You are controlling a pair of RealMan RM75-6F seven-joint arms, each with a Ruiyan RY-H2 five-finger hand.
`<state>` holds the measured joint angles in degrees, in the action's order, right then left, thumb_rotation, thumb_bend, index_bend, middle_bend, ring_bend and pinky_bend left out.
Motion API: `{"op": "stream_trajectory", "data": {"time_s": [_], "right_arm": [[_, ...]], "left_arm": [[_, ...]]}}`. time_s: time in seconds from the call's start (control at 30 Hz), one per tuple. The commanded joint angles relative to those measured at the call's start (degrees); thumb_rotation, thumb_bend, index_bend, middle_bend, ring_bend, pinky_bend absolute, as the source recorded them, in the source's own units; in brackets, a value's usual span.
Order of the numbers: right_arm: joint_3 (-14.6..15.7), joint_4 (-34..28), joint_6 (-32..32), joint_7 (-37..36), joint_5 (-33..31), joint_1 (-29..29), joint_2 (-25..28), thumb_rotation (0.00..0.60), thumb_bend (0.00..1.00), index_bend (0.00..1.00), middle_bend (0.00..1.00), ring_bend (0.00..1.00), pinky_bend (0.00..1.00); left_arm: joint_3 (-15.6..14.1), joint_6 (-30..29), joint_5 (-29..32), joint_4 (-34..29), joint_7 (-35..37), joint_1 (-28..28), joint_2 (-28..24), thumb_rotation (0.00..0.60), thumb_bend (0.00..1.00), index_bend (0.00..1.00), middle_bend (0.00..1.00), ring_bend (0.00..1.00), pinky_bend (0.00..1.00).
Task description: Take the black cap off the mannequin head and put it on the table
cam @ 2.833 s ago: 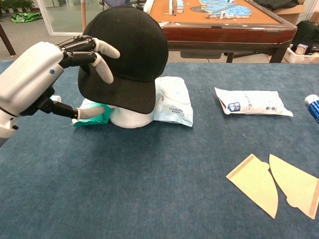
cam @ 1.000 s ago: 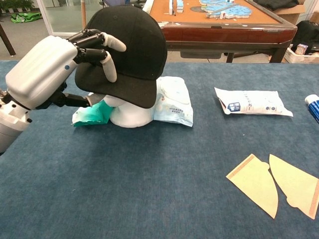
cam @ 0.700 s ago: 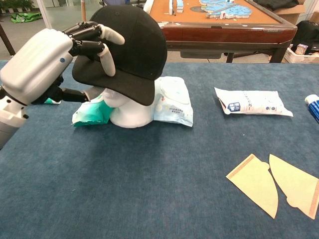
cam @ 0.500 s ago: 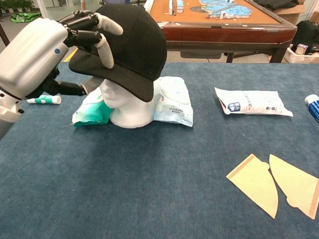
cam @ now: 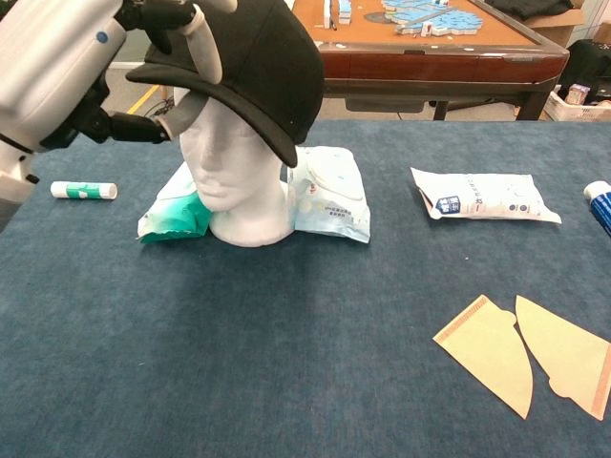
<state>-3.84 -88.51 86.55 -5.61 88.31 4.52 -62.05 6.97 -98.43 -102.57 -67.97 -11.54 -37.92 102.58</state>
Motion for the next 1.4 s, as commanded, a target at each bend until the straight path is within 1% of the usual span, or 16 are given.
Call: {"op": "stream_trajectory", "data": {"time_s": [0.03,0.23,0.47,0.73,0.97,1.4], "right_arm": [[0.02,0.03,-0.18,-0.01,-0.05,0.07,0.01,0.600,0.14,0.26,0.32,0.28,0.52],[0.09,0.05,-0.25,-0.13,0.09,0.14,0.06,0.600,0.14,0.26,0.32,0.28,0.52],[0.09,0.06,-0.54,-0.05,-0.03,0.27,0.05,0.600,0.14,0.26,0.32,0.28,0.52],[0.08,0.05,-0.78,0.04,-0.17,0.39,0.00,0.600,0.14,0.26,0.32,0.28,0.52],[0.21,0.07,-1.26,0.05,-0.07,0.64,0.03,0.600,0.14,0.26,0.32,0.28,0.52],[0.18,0.22,-1.41,-0.61,-0.28,0.70,0.23,0.600,0.14,0.26,0.32,0.28,0.52]], "left_arm": [[1.53,2.33,1.29,-3.04,-2.48,-0.41,-1.03,0.600,0.43,0.67,0.23,0.16,0.38],[2.98,4.94,2.85,-5.45,-4.31,-0.78,-1.69,0.600,0.43,0.68,0.23,0.16,0.38],[4.06,6.05,3.64,-6.59,-4.64,-0.85,-2.15,0.600,0.43,0.68,0.23,0.16,0.38],[5.91,8.27,4.63,-10.47,-6.77,-1.74,-3.25,0.600,0.43,0.68,0.23,0.16,0.38],[8.19,10.21,6.39,-11.41,-8.58,-2.88,-3.41,0.600,0.43,0.68,0.23,0.16,0.38],[11.19,13.07,8.96,-11.59,-12.25,-5.24,-2.96,0.600,0.43,0.68,0.23,0.16,0.38]]}}
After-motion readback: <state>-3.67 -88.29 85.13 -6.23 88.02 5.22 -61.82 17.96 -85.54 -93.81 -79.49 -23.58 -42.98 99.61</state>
